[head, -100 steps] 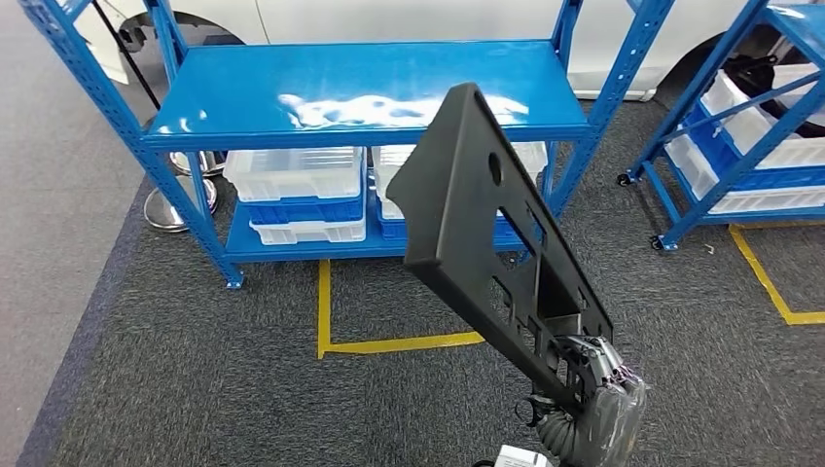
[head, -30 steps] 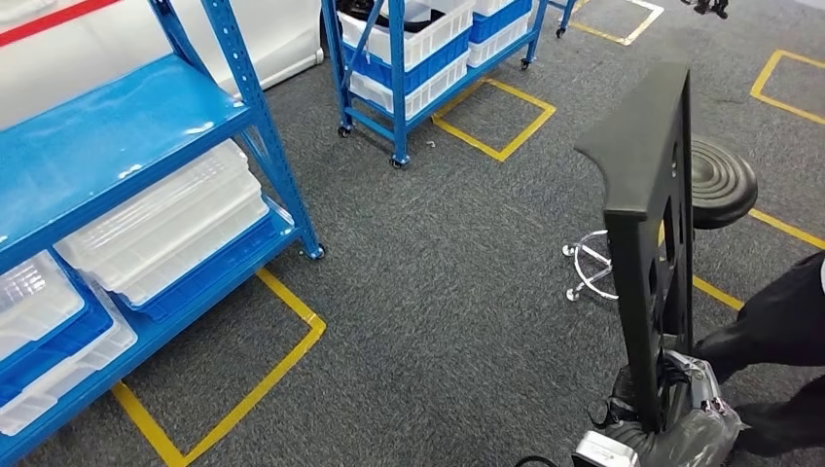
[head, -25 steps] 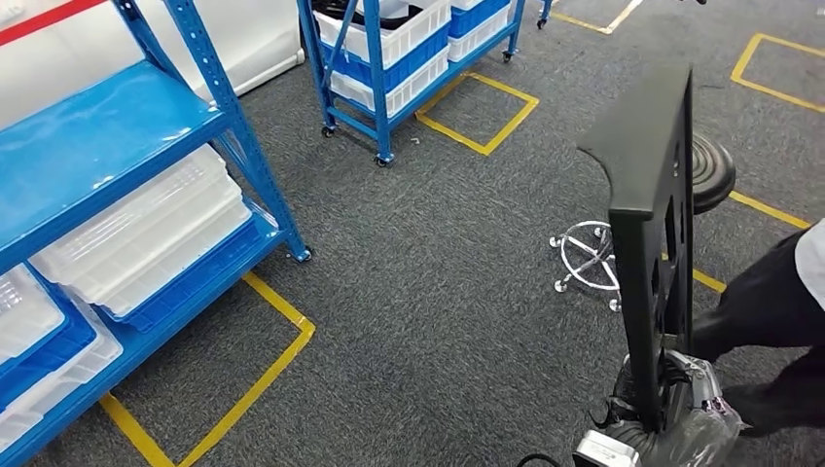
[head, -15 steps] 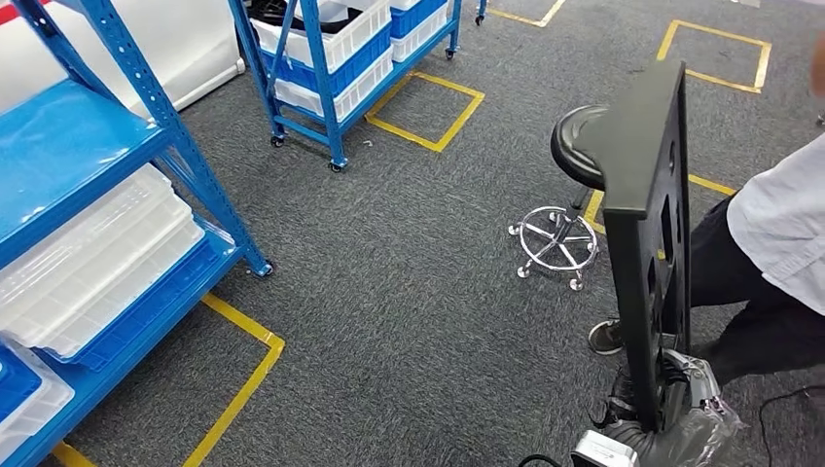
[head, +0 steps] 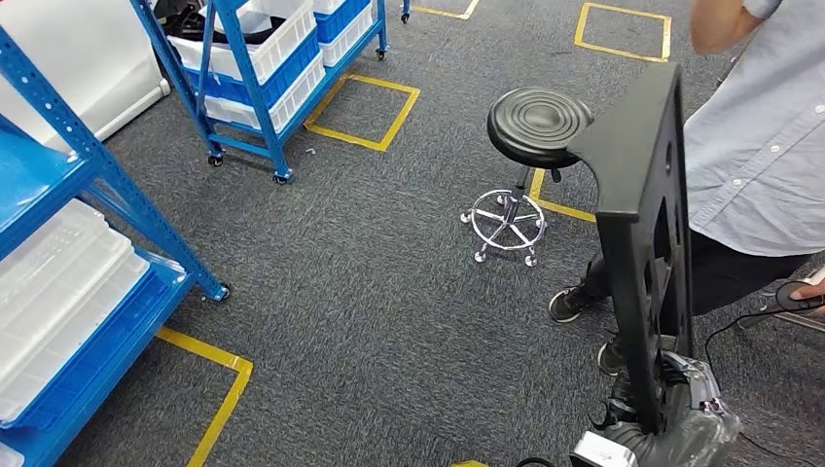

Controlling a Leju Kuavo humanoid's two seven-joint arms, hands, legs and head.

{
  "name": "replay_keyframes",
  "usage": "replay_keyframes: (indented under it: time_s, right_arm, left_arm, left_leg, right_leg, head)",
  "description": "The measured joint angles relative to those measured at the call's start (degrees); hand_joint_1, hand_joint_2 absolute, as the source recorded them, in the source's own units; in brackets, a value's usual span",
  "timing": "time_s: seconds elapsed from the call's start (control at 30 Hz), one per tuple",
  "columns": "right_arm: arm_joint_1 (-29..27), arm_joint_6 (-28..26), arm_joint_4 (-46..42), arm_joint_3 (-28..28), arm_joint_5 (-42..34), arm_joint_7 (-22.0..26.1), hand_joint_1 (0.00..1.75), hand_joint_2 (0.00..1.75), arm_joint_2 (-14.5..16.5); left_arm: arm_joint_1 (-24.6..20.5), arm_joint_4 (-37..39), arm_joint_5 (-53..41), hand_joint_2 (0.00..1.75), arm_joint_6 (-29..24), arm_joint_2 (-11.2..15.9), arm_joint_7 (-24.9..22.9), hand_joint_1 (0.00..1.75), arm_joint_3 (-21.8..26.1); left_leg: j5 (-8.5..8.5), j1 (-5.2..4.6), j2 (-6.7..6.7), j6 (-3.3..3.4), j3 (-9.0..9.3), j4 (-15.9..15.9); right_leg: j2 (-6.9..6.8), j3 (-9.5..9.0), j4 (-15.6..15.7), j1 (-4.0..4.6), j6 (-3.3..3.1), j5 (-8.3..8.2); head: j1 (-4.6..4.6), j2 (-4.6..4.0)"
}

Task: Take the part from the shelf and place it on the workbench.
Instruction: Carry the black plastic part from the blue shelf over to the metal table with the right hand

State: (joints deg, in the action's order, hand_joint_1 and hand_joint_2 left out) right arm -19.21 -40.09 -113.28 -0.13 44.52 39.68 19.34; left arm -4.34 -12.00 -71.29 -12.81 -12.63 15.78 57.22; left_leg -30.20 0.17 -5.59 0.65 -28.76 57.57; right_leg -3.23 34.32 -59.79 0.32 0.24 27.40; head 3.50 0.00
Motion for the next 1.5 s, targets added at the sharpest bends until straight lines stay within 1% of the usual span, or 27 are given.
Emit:
replay_keyframes:
  time_s: [0.07, 0.13, 0.2, 0.27, 0.3, 0.33, 0.4, 0.47, 0.5, 0.57, 0.63, 0.7, 0.77, 0.8, 0.83, 0.93, 1.0, 1.07, 1.1, 1.17, 1.23, 1.27, 1.3, 1.33, 1.37, 1.43, 1.5]
  right_arm:
    - [-0.1, 0.0, 0.0, -0.1, 0.2, 0.0, 1.75, 1.75, 0.0]
    - [0.1, 0.0, 0.0, -0.3, 0.4, 0.0, 1.75, 1.75, 0.0]
    - [0.3, 0.0, 0.0, -0.5, 0.5, 0.0, 1.75, 1.75, 0.0]
    - [0.3, 0.0, 0.0, -0.7, 0.6, 0.0, 1.75, 1.75, 0.0]
    - [0.3, 0.0, 0.1, -0.8, 0.6, 0.0, 1.75, 1.75, 0.0]
    - [0.3, 0.0, 0.1, -0.9, 0.7, 0.0, 1.75, 1.75, 0.0]
    - [0.3, 0.0, 0.2, -1.0, 0.7, 0.0, 1.75, 1.75, 0.0]
    - [0.4, 0.0, 0.2, -1.2, 0.7, 0.0, 1.75, 1.75, 0.0]
    - [0.5, 0.0, 0.2, -1.3, 0.7, 0.0, 1.75, 1.75, 0.0]
    - [0.5, 0.0, 0.2, -1.6, 0.7, 0.0, 1.75, 1.75, 0.0]
    - [0.5, 0.0, 0.3, -1.9, 0.7, 0.0, 1.75, 1.75, -0.1]
    - [0.7, 0.0, 0.3, -2.0, 0.7, 0.0, 1.75, 1.75, -0.1]
    - [0.9, 0.0, 0.4, -2.1, 0.7, 0.0, 1.75, 1.75, -0.1]
    - [0.8, 0.0, 0.5, -2.2, 0.7, 0.0, 1.75, 1.75, -0.1]
    - [0.8, 0.0, 0.5, -2.3, 0.7, 0.0, 1.75, 1.75, -0.1]
    - [0.9, 0.0, 0.6, -2.4, 0.7, 0.0, 1.75, 1.75, -0.1]
    - [1.0, 0.0, 0.6, -2.5, 0.6, 0.0, 1.75, 1.75, -0.1]
    - [1.0, 0.0, 0.6, -2.6, 0.6, 0.0, 1.75, 1.75, -0.1]
    - [1.0, 0.0, 0.6, -2.8, 0.6, 0.0, 1.75, 1.75, -0.2]
    - [1.2, 0.0, 0.5, -2.9, 0.6, 0.0, 1.75, 1.75, -0.2]
    - [1.4, 0.0, 0.5, -3.0, 0.7, 0.0, 1.75, 1.75, -0.2]
    - [1.4, 0.0, 0.5, -3.1, 0.7, 0.0, 1.75, 1.75, -0.2]
    - [1.4, 0.0, 0.5, -3.1, 0.7, 0.0, 1.75, 1.75, -0.2]
    - [1.4, 0.0, 0.6, -3.2, 0.7, 0.0, 1.75, 1.75, -0.2]
    - [1.4, 0.0, 0.6, -3.2, 0.7, 0.0, 1.75, 1.75, -0.2]
    - [1.4, 0.0, 0.6, -3.2, 0.7, 0.0, 1.75, 1.75, -0.2]
    - [1.4, 0.0, 0.6, -3.3, 0.7, 0.0, 1.75, 1.75, -0.2]
  left_arm:
    - [-0.2, 0.0, -0.2, 1.75, 0.0, 0.0, 0.0, 0.0, 0.0]
    - [-0.3, 0.0, -0.3, 1.75, 0.0, 0.0, 0.1, 0.0, 0.0]
    - [-0.1, 0.0, -0.3, 1.75, 0.0, 0.0, 0.2, 0.0, 0.0]
    - [0.1, 0.0, -0.3, 1.75, 0.0, 0.1, 0.2, 0.0, 0.0]
    - [0.2, 0.0, -0.3, 1.75, 0.0, 0.1, 0.2, 0.0, 0.0]
    - [0.2, 0.0, -0.3, 1.75, 0.0, 0.1, 0.2, 0.0, 0.0]
    - [0.2, 0.0, -0.3, 1.75, 0.0, 0.1, 0.2, 0.0, 0.0]
    - [0.2, 0.0, -0.3, 1.75, 0.0, 0.1, 0.2, 0.0, 0.0]
    - [0.1, 0.0, -0.4, 1.75, 0.0, 0.1, 0.2, 0.0, 0.0]
    - [0.0, 0.0, -0.4, 1.75, 0.0, 0.2, 0.2, 0.0, 0.0]
    - [0.0, 0.0, -0.5, 1.75, 0.0, 0.2, 0.3, 0.0, 0.0]
    - [0.0, 0.0, -0.5, 1.75, 0.1, 0.2, 0.4, 0.0, 0.0]
    - [0.2, 0.0, -0.5, 1.75, 0.1, 0.2, 0.5, 0.0, 0.0]
    - [0.2, 0.0, -0.5, 1.75, 0.1, 0.2, 0.5, 0.0, 0.0]
    - [0.2, 0.0, -0.5, 1.75, 0.1, 0.3, 0.5, 0.0, 0.0]
    - [0.0, 0.0, -0.6, 1.75, 0.2, 0.2, 0.5, 0.0, 0.0]
    - [-0.1, 0.0, -0.7, 1.75, 0.3, 0.3, 0.5, 0.0, 0.0]
    - [-0.2, 0.0, -0.8, 1.75, 0.4, 0.2, 0.6, 0.0, 0.0]
    - [-0.3, 0.0, -0.8, 1.75, 0.4, 0.2, 0.6, 0.0, 0.0]
    - [-0.3, 0.0, -0.9, 1.75, 0.5, 0.2, 0.6, 0.0, 0.0]
    - [-0.2, 0.0, -1.0, 1.75, 0.6, 0.3, 0.6, 0.0, 0.0]
    - [-0.1, 0.0, -1.0, 1.75, 0.6, 0.3, 0.6, 0.0, 0.0]
    - [0.0, 0.0, -1.0, 1.75, 0.6, 0.3, 0.5, 0.0, 0.0]
    - [0.1, 0.0, -1.0, 1.75, 0.6, 0.3, 0.5, 0.0, 0.0]
    - [0.1, 0.0, -1.0, 1.75, 0.7, 0.3, 0.5, 0.0, 0.0]
    - [0.1, 0.0, -1.0, 1.75, 0.7, 0.3, 0.5, 0.0, 0.0]
    - [0.1, 0.0, -1.0, 1.75, 0.7, 0.3, 0.5, 0.0, 0.0]
  left_leg:
    - [-0.35, 0.07, -0.35, -0.58, 0.31, 0.1]
    - [-2.26, 0.26, 1.82, -1.04, -0.58, 2.6]
    - [-5.89, 0.4, 4.46, -1.25, -3.8, 9.4]
    - [-7.84, 0.42, 5.06, -1.37, -7.15, 15.9]
    - [-7.03, 0.44, 5.11, -1.37, -7.65, 16.3]
    - [-5.22, 0.49, 5.23, -1.34, -7.17, 14.6]
    - [-0.9, 0.7, 7.15, -1.21, -4.4, 7.3]
    - [0.74, 0.86, 9.48, -0.99, -2.63, 2.4]
    - [0.61, 0.78, 9.96, -0.78, -2.42, 1.7]
    - [0.97, 0.71, 8.85, -0.05, -2.25, 1.3]
    - [1.5, 0.84, 7.43, 0.9, -2.01, 0.6]
    - [1.76, 0.74, 5.93, 1.43, -1.94, 0.2]
    - [1.73, 0.54, 4.26, 1.54, -2.02, 0.2]
    - [1.67, 0.48, 3.44, 1.53, -2.03, 0.2]
    - [1.59, 0.45, 2.68, 1.49, -2.0, 0.2]
    - [1.18, 0.31, 0.89, 0.99, -1.57, 0.3]
    - [0.88, 0.12, -0.06, 0.44, -1.25, 0.3]
    - [0.62, 0.04, -0.9, -0.11, -0.91, 0.2]
    - [0.24, 0.11, -0.51, -0.39, -0.83, 0.4]
    - [-2.13, 0.27, 1.98, -0.8, -2.04, 3.7]
    - [-5.82, 0.43, 4.44, -0.99, -5.38, 11.0]
    - [-6.95, 0.47, 4.87, -1.08, -7.09, 14.4]
    - [-6.96, 0.51, 5.03, -1.16, -8.13, 16.1]
    - [-5.78, 0.57, 5.12, -1.22, -8.18, 15.7]
    - [-3.67, 0.69, 5.36, -1.27, -7.24, 13.1]
    - [0.02, 1.02, 7.44, -1.33, -4.33, 5.7]
    - [0.96, 1.14, 9.22, -1.04, -2.89, 2.1]
  right_leg:
    - [1.2, 0.0, 0.4, -0.15, -0.59, -0.21]
    - [2.25, -0.23, 0.9, -0.5, -1.35, -0.51]
    - [3.3, -0.29, 1.0, -0.59, -1.86, -0.67]
    - [4.65, -0.27, 0.9, -0.53, -1.99, -0.7]
    - [5.44, -0.29, 0.8, -0.52, -1.99, -0.7]
    - [6.24, -0.33, 0.7, -0.55, -1.96, -0.68]
    - [7.72, -0.24, 0.3, -0.58, -1.73, -0.58]
    - [8.96, 0.24, -0.2, -0.59, -1.15, -0.53]
    - [9.54, 0.5, -0.3, -0.62, -0.73, -0.64]
    - [10.42, 0.91, -0.3, -0.82, 0.03, -0.94]
    - [8.47, 2.0, -2.4, -0.7, 0.56, 0.29]
    - [5.18, 4.72, -8.2, -0.63, 1.01, 3.71]
    - [3.99, 7.56, -14.3, -0.87, 1.42, 6.33]
    - [3.75, 7.89, -15.2, -1.0, 1.53, 6.23]
    - [3.51, 7.1, -13.9, -1.08, 1.57, 5.12]
    - [0.72, 0.88, -2.7, -0.68, 0.99, 0.63]
    - [-0.44, -0.88, 0.8, -0.07, 0.33, 0.15]
    - [0.65, -0.94, 1.1, -0.02, -0.29, 0.06]
    - [1.22, -1.11, 1.4, -0.19, -0.6, -0.1]
    - [2.32, -1.47, 2.0, -0.64, -1.31, -0.48]
    - [3.5, -1.42, 2.0, -0.67, -1.64, -0.58]
    - [4.25, -1.4, 2.0, -0.68, -1.67, -0.57]
    - [5.07, -1.39, 1.9, -0.69, -1.67, -0.56]
    - [5.91, -1.4, 1.7, -0.73, -1.61, -0.51]
    - [6.75, -1.41, 1.5, -0.82, -1.49, -0.4]
    - [8.21, -1.18, 0.7, -0.91, -0.97, -0.01]
    - [9.43, -0.61, 0.2, -0.93, -0.26, 0.15]
  head:
    - [0.0, 0.0]
    - [-0.01, 0.0]
    - [-0.03, 0.0]
    - [-0.03, 0.0]
    - [-0.02, 0.0]
    - [-0.03, 0.0]
    - [-0.02, 0.0]
    - [0.0, 0.0]
    - [0.0, 0.0]
    - [-0.01, 0.0]
    - [0.16, 0.0]
    - [0.37, 0.0]
    - [0.4, 0.0]
    - [0.4, 0.0]
    - [0.4, 0.0]
    - [0.4, 0.0]
    - [0.39, 0.0]
    - [0.38, 0.0]
    - [0.39, 0.0]
    - [0.33, 0.0]
    - [0.29, 0.0]
    - [0.3, 0.0]
    - [0.29, 0.0]
    - [0.3, 0.0]
    - [0.29, 0.0]
    - [0.29, 0.0]
    - [0.32, 0.0]
